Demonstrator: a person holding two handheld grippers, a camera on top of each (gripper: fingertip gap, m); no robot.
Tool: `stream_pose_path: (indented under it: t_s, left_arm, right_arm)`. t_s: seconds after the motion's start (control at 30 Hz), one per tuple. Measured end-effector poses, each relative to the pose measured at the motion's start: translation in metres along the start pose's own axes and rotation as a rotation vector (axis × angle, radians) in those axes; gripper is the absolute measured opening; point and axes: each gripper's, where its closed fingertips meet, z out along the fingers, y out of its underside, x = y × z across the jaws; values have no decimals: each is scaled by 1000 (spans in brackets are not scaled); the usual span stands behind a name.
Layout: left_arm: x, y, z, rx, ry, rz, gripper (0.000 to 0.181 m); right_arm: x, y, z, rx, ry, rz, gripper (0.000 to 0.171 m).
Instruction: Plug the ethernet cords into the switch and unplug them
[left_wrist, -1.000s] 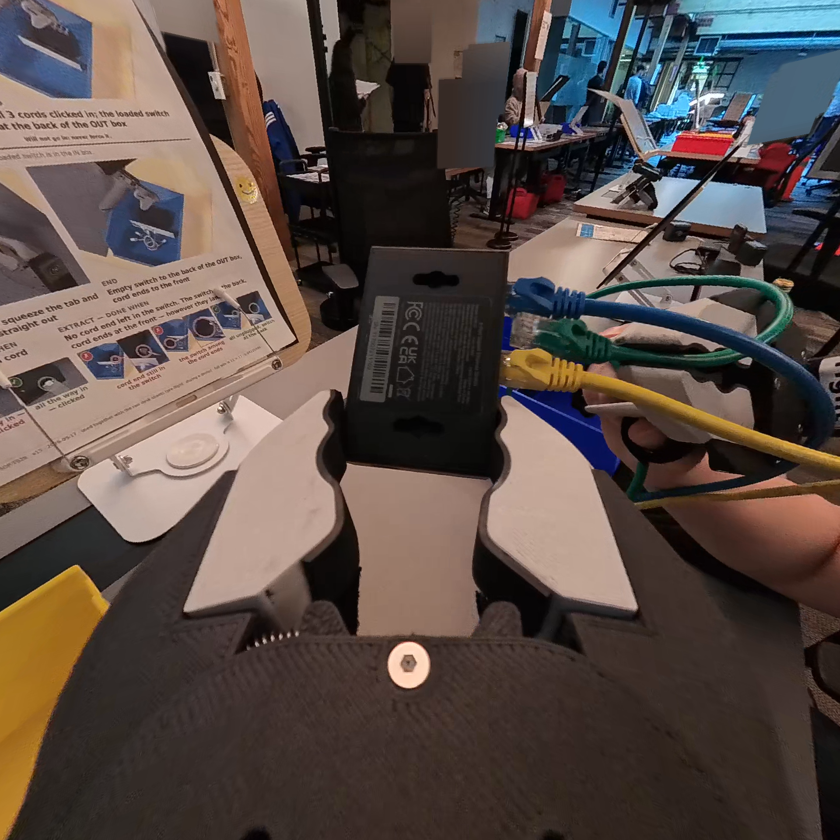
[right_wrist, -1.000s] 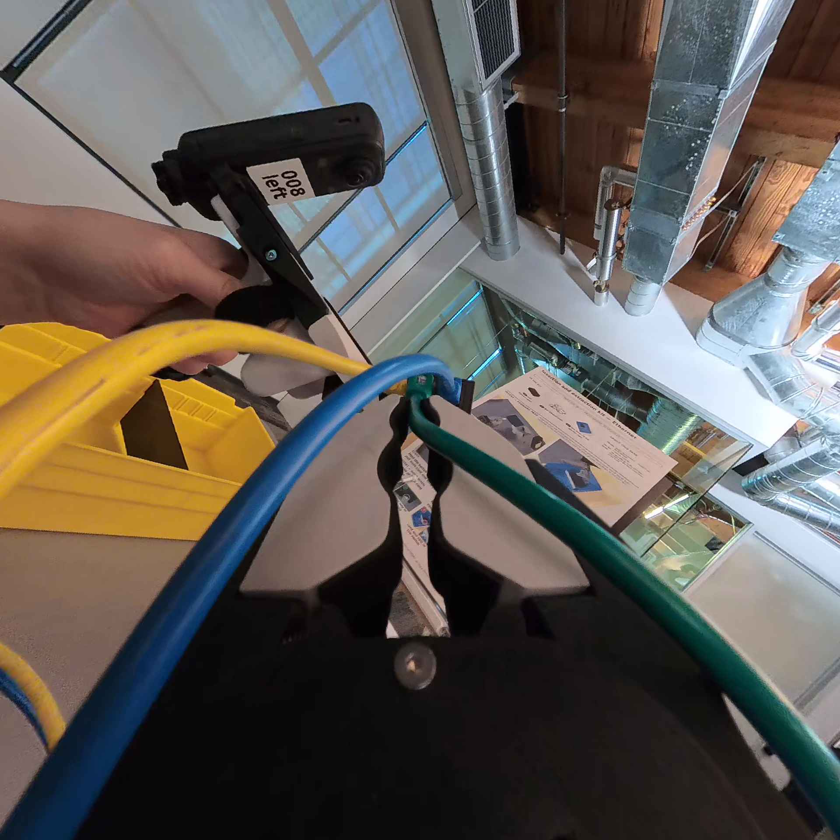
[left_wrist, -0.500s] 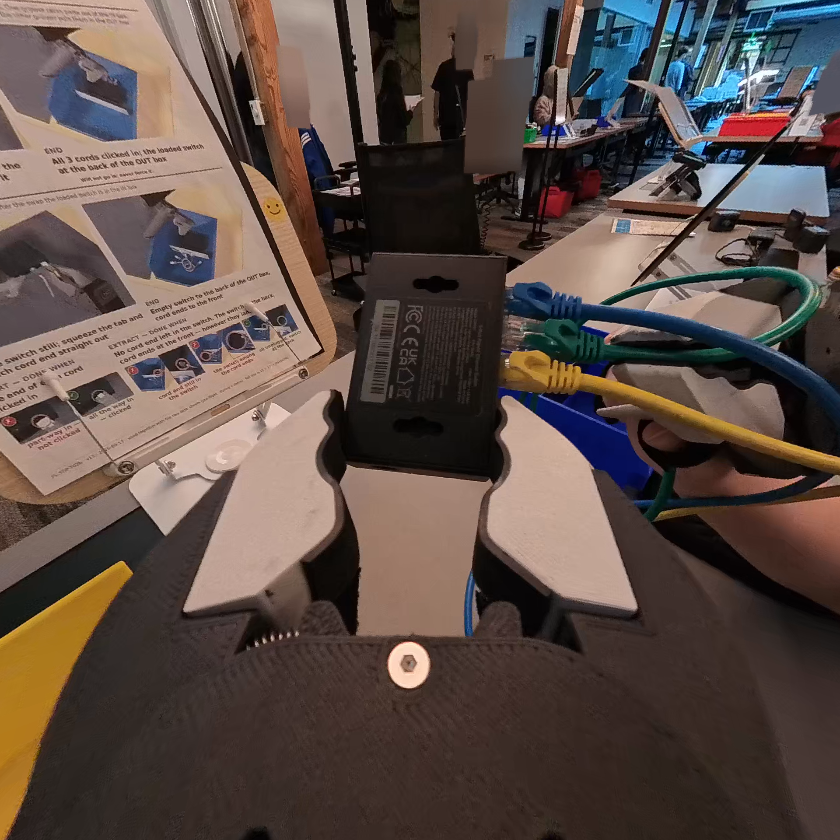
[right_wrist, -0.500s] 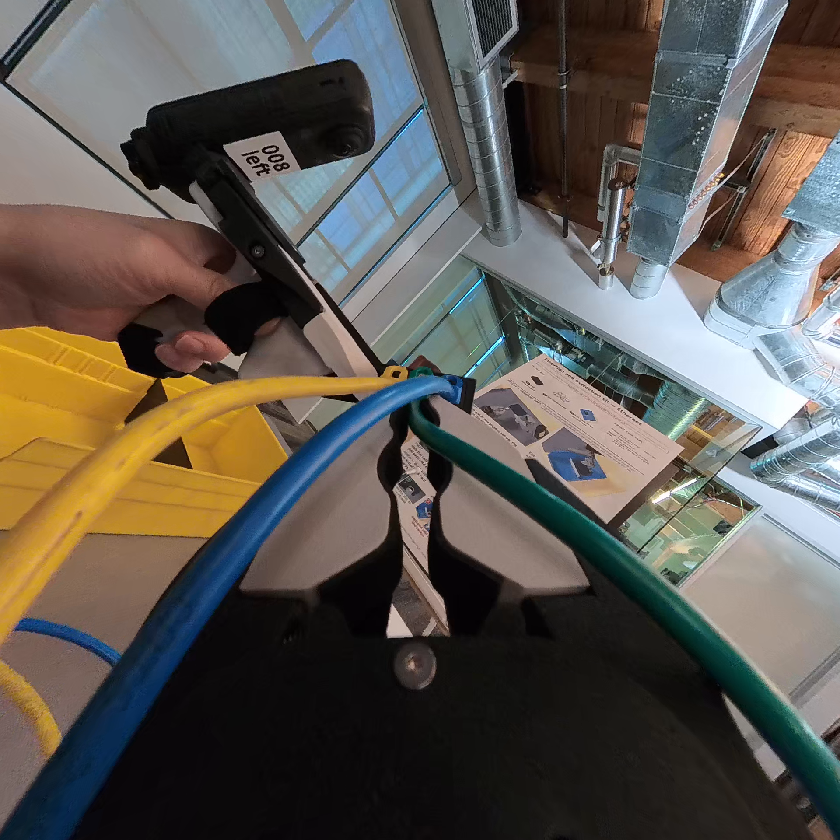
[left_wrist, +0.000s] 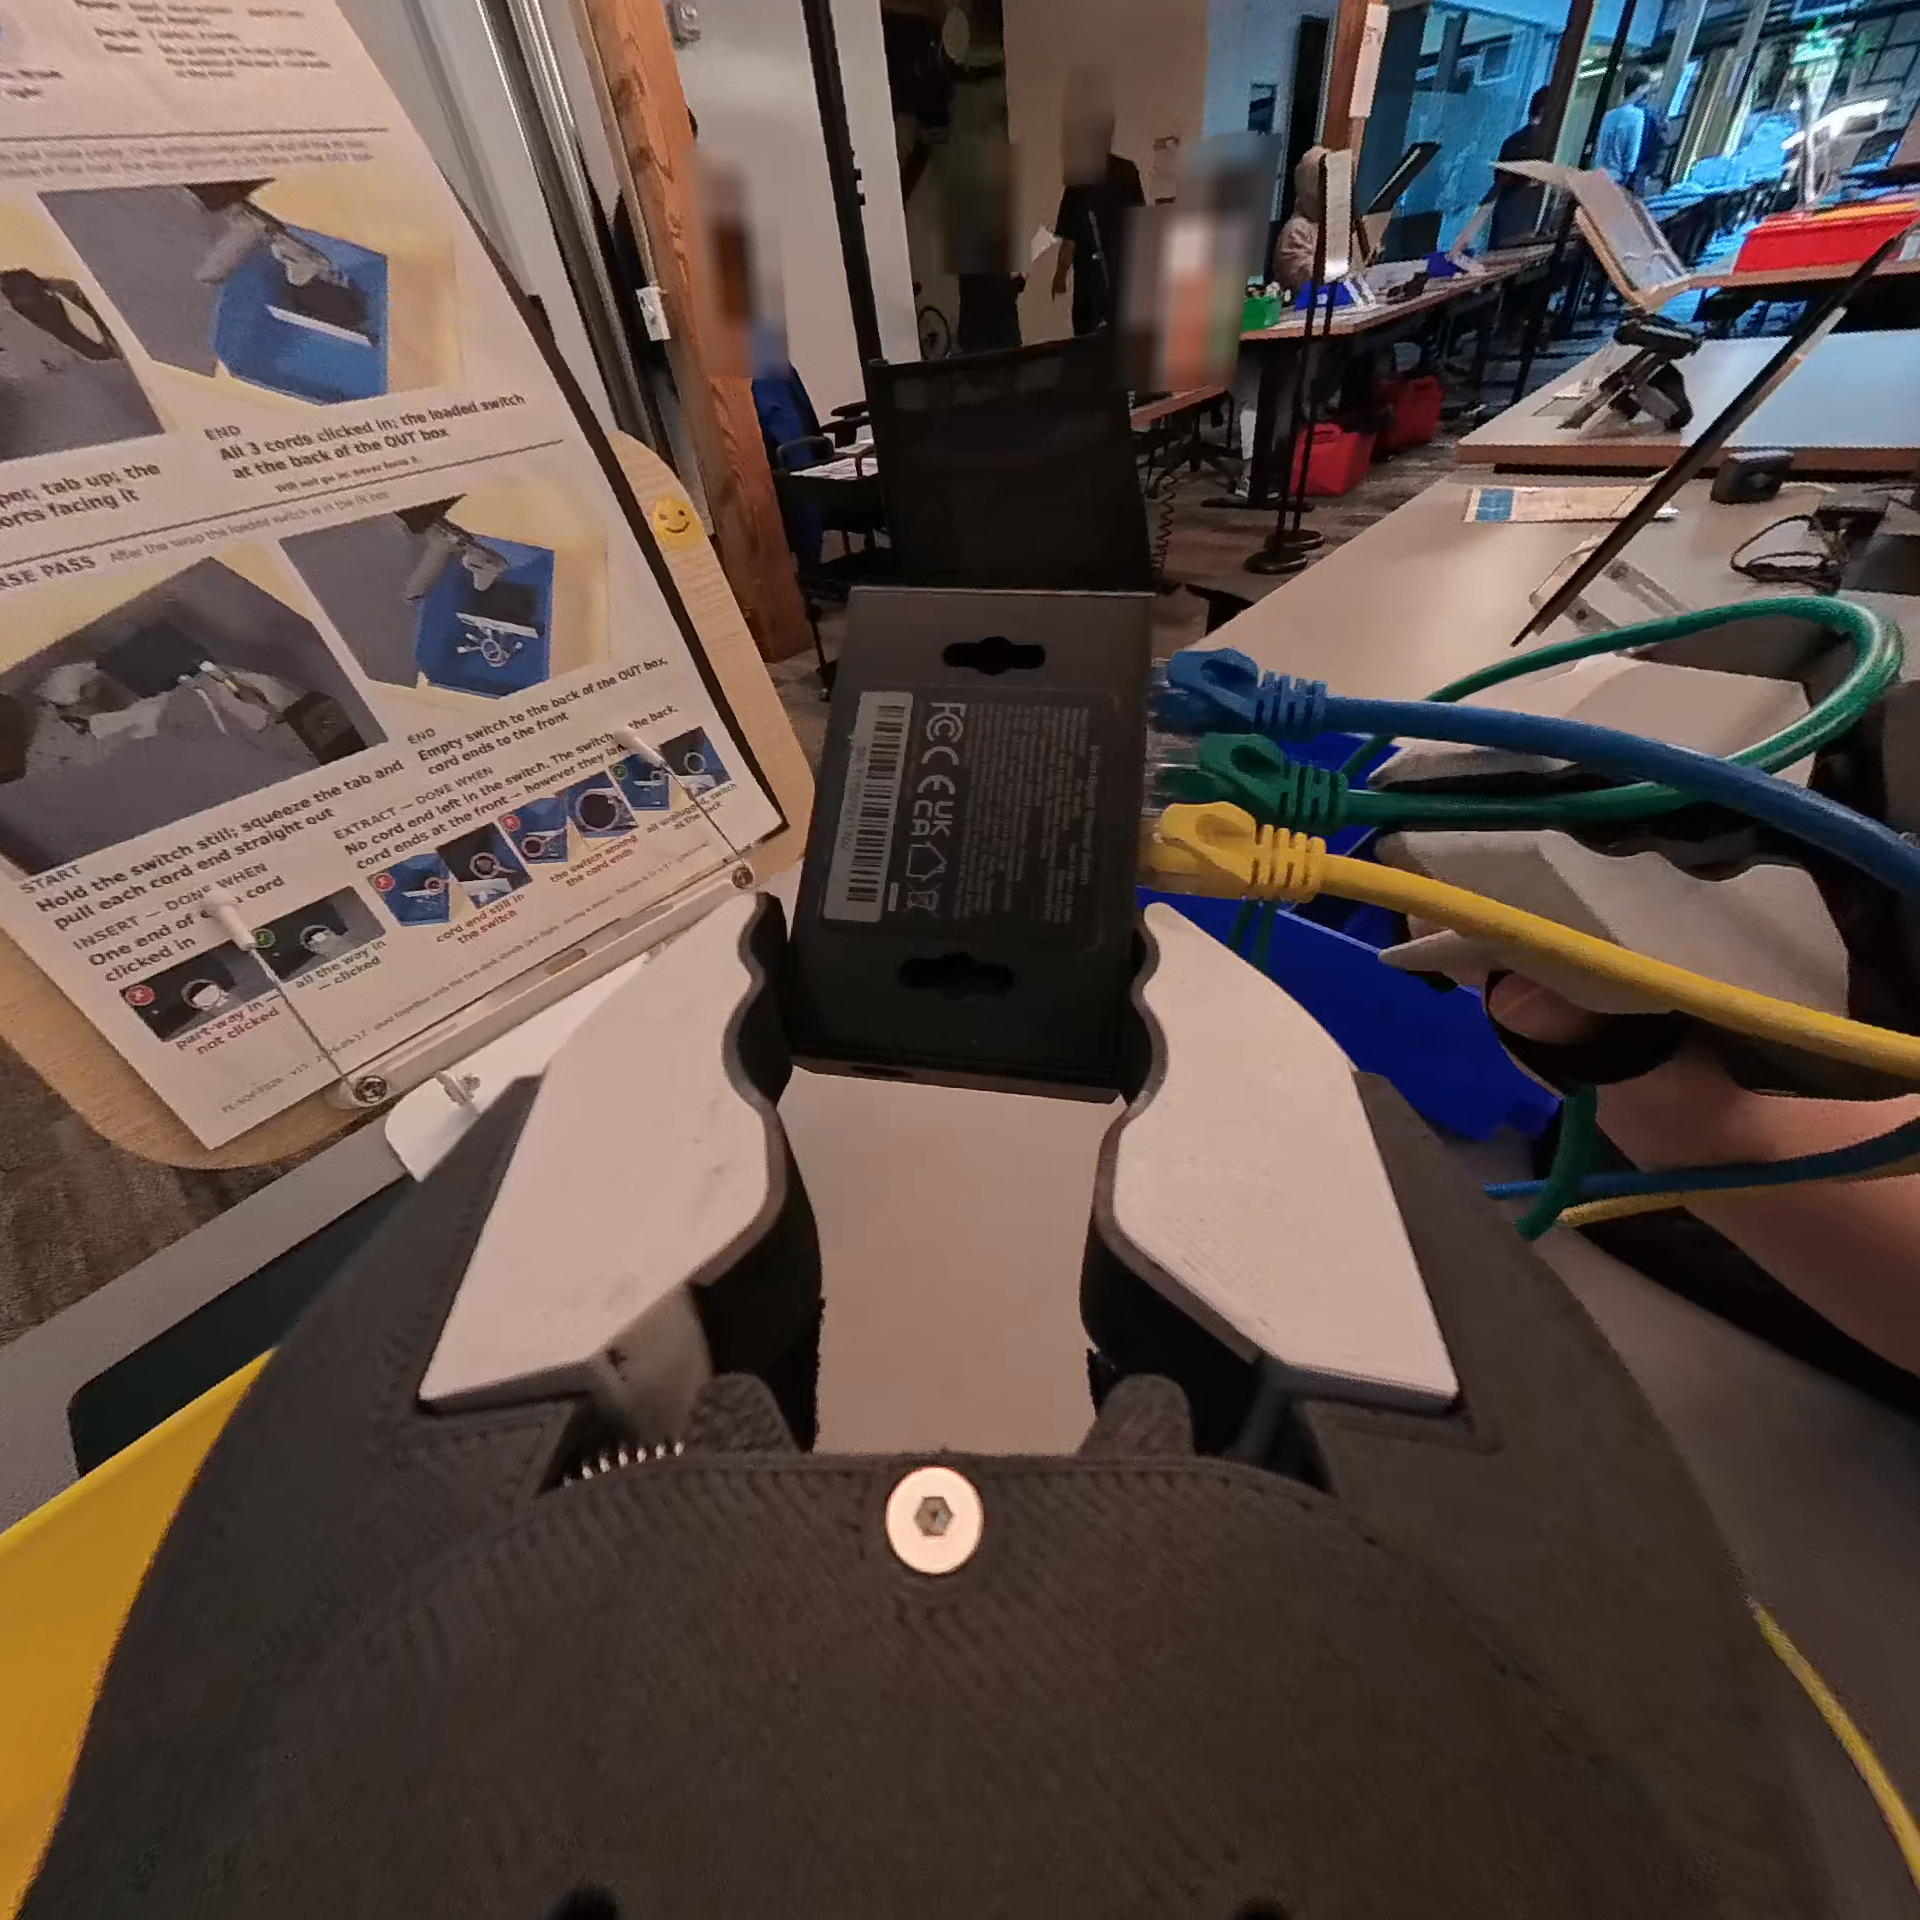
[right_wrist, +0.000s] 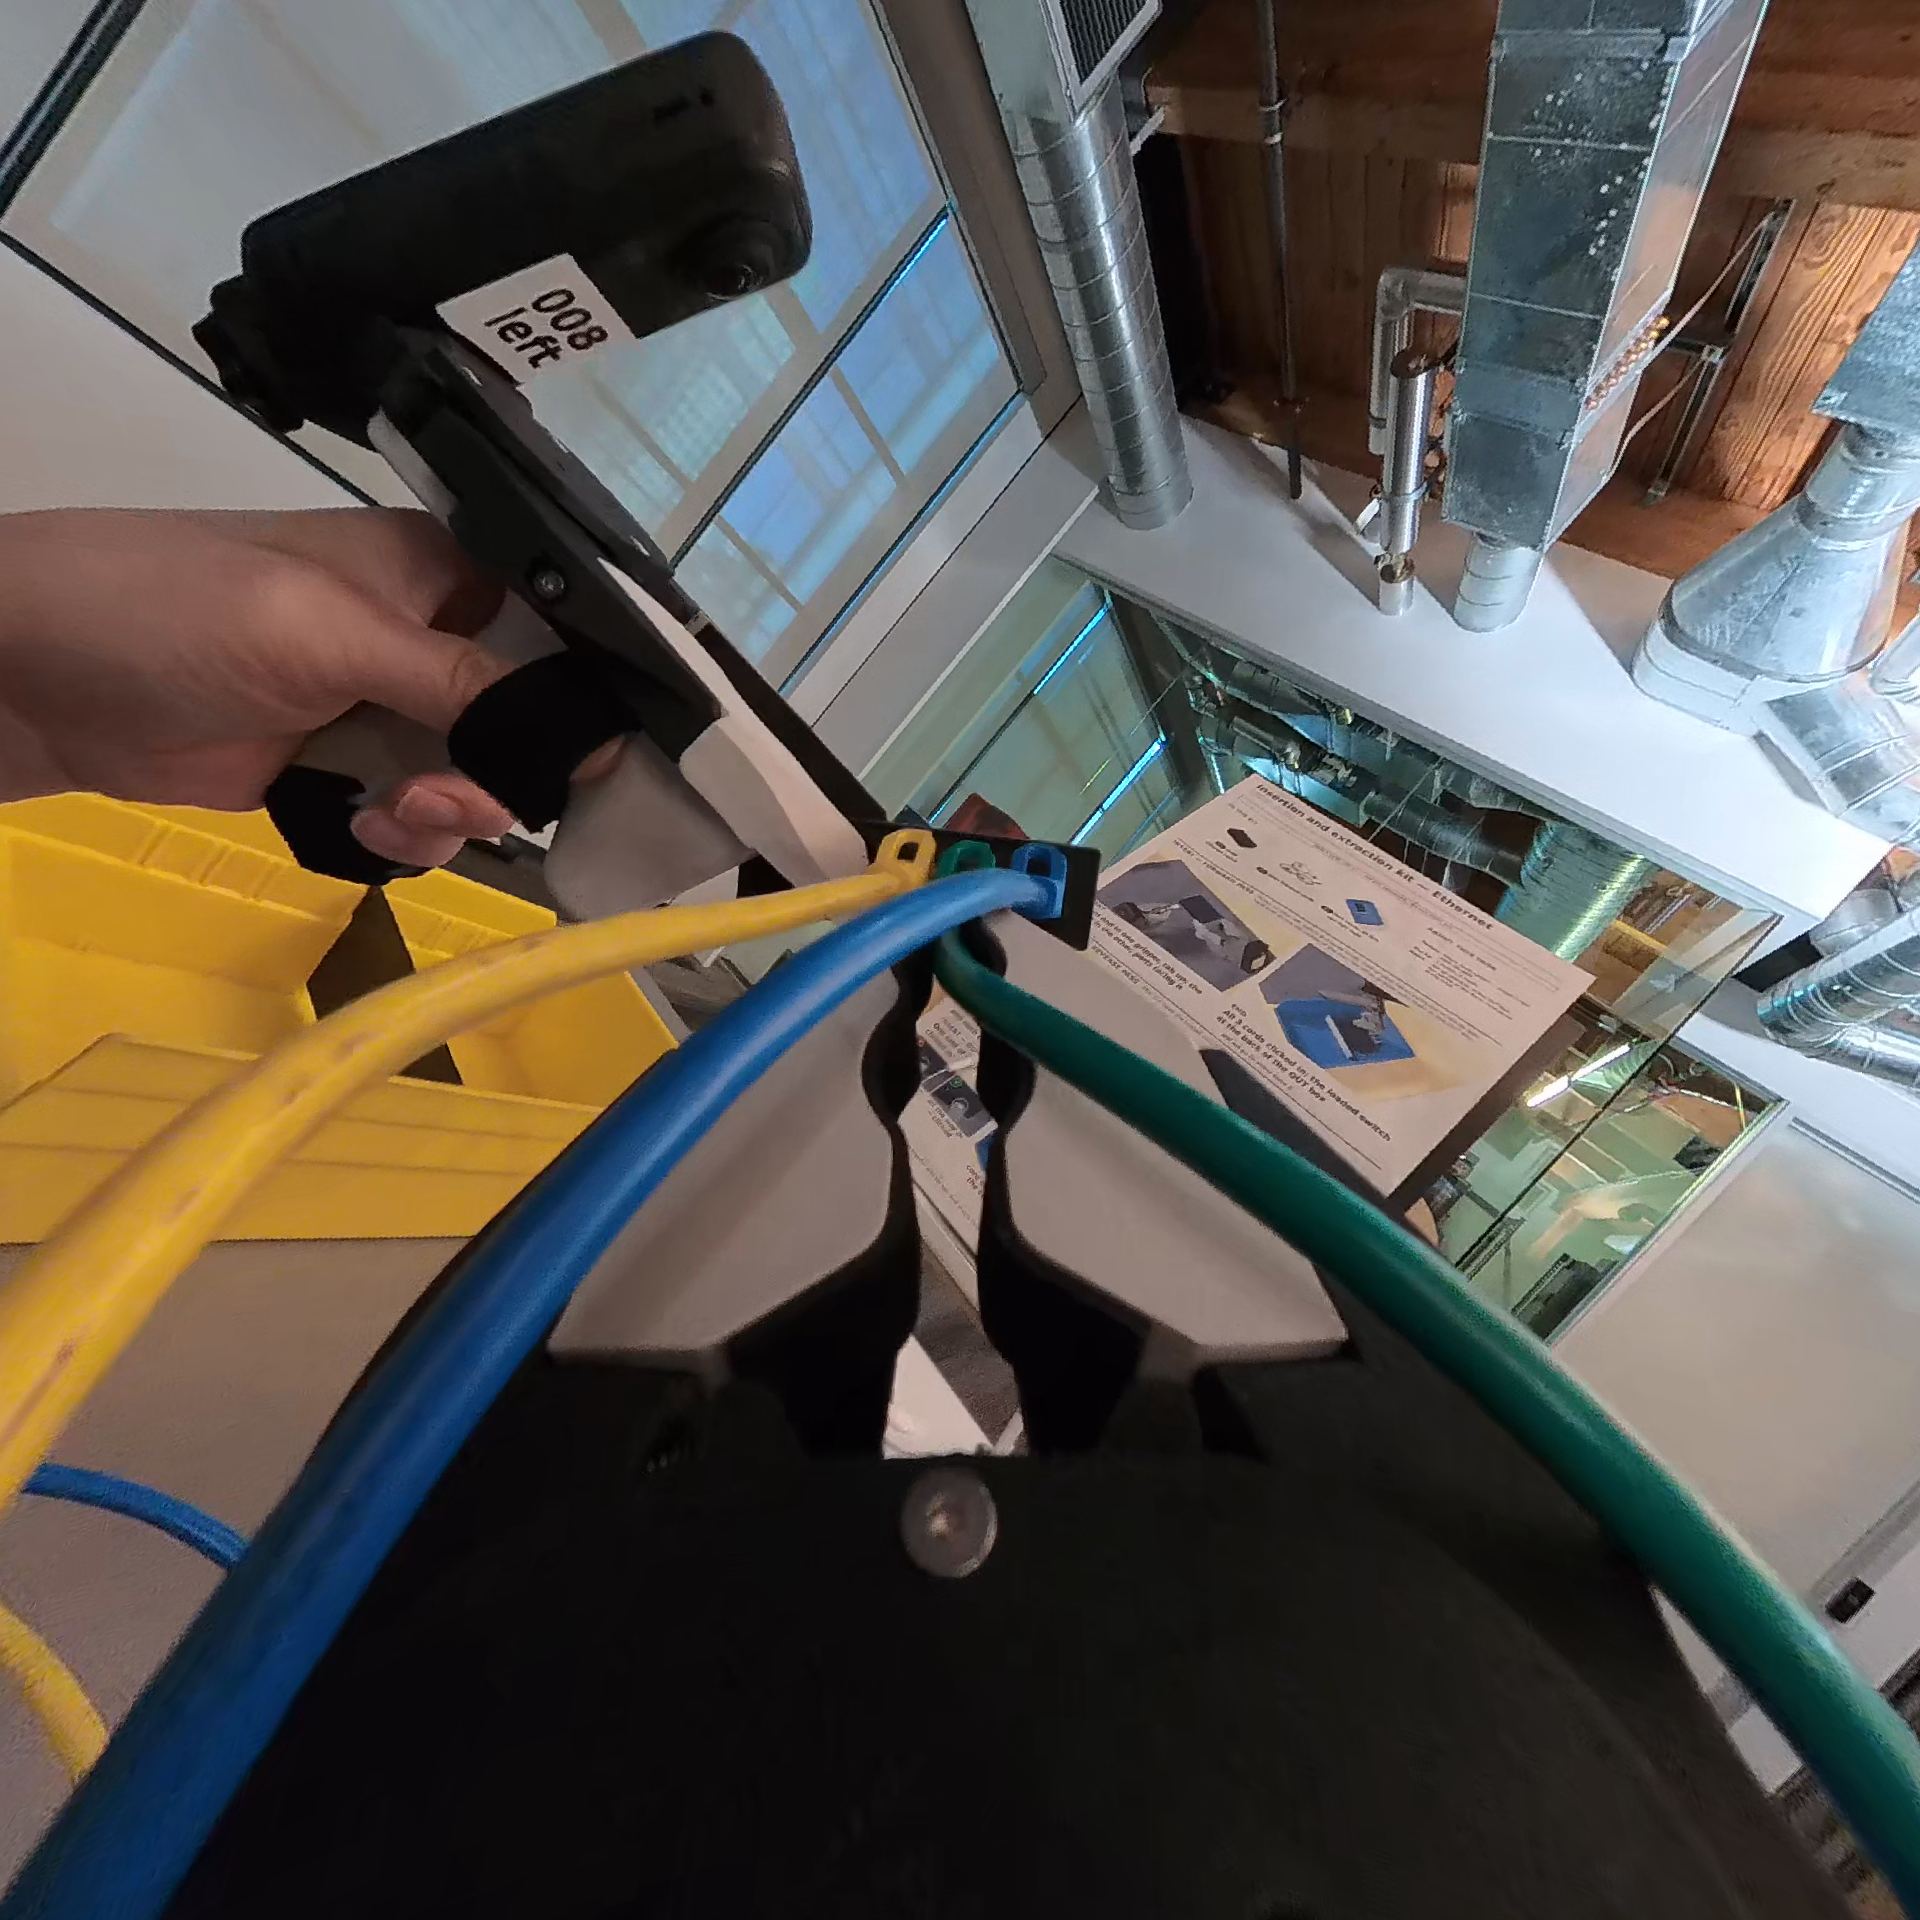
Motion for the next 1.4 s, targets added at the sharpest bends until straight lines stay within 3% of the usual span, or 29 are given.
stream_pose_path:
  t_s: [0.33, 0.57, 0.67, 0.8, 0.9, 1.1, 1.4]
  left_arm:
    - [12, -13, -8, 69, -4, 153, 61]
    - [33, -33, -27, 210, 84, 217, 62]
    - [29, -35, -32, 247, 74, 215, 73]
    - [35, -20, -33, 171, 255, 132, 78]
    - [42, -11, -33, 166, 367, 126, 68]
    - [38, -4, -27, 132, 209, 329, 66]
    - [31, 1, -26, 82, 92, 431, 65]
  right_arm:
    - [1, -14, -8, 97, -6, 19, 6]
    - [-6, -49, -22, 179, 10, -221, 6]
    - [-12, -52, -22, 174, 0, -256, 6]
    - [-21, -51, -21, 187, -37, -271, 6]
    - [-25, -48, -20, 190, -69, -266, 6]
    - [-22, -42, -20, 195, -130, -133, 7]
    - [-23, -34, -16, 155, -164, -103, 7]
